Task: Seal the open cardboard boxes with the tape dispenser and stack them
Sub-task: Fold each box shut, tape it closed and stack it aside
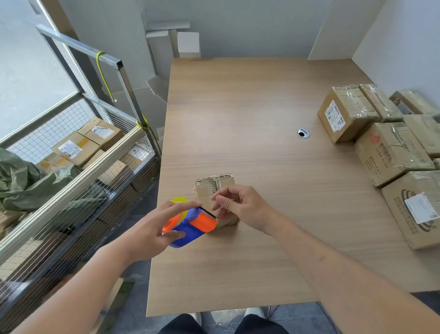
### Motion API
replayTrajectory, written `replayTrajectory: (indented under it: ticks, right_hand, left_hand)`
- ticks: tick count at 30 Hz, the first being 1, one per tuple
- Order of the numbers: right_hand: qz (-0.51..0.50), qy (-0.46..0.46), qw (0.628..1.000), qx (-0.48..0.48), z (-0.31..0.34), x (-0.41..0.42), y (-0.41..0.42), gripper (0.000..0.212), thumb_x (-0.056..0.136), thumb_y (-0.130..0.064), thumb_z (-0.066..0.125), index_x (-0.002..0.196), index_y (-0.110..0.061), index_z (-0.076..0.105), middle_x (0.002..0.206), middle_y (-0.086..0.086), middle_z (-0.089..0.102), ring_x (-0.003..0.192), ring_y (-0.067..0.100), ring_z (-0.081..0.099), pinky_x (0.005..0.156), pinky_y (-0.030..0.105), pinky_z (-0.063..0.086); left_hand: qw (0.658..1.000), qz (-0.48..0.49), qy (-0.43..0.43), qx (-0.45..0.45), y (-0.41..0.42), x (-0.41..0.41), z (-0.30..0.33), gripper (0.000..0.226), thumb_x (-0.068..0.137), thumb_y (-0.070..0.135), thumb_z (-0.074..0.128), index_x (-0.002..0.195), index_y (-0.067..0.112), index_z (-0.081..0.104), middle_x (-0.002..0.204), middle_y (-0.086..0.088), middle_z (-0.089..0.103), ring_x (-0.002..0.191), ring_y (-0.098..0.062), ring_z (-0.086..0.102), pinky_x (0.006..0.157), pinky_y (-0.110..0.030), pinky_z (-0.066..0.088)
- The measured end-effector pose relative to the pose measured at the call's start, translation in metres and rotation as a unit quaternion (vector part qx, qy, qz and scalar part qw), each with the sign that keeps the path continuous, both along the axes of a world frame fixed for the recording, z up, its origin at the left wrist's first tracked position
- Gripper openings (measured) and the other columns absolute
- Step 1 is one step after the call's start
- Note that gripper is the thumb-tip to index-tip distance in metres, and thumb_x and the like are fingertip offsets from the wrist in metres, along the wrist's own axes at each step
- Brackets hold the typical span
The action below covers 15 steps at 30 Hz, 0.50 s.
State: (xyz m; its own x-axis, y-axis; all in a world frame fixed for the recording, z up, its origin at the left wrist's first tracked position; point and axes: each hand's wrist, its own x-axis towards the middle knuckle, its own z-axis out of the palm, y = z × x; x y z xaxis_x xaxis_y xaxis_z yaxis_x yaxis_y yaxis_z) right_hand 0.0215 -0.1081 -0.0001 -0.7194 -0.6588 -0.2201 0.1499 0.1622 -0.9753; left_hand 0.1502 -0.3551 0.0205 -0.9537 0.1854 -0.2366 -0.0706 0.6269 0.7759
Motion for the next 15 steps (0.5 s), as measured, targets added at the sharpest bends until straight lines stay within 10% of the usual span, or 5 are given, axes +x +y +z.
replayTrajectory:
  ticks: [8,15]
  right_hand:
    - [-0.032,0.031,0.999,0.018,0.002,-0.005,-0.002,0.048,0.081,-0.02,0.087,0.125,-0.02,0.068,0.07,-0.002,0.064,0.065,0.025,0.069,0.07,0.041,0.061]
    - [-0.016,0.063,0.996,0.059,0.002,-0.011,0.0,0.015,0.081,-0.03,0.087,0.091,-0.021,0.08,0.085,0.016,0.069,0.072,0.017,0.06,0.075,0.047,0.057]
  left_hand:
    - [1.0,-0.014,0.009,-0.005,0.006,-0.009,0.007,0.075,0.098,0.013,0.067,0.147,0.06,0.037,0.128,0.029,0.049,0.118,-0.006,0.053,0.098,-0.04,0.048]
    - [0.999,-0.039,-0.011,-0.027,0.009,-0.016,0.008,0.075,0.098,0.017,0.066,0.148,0.063,0.033,0.127,0.016,0.051,0.113,-0.021,0.055,0.097,-0.051,0.049]
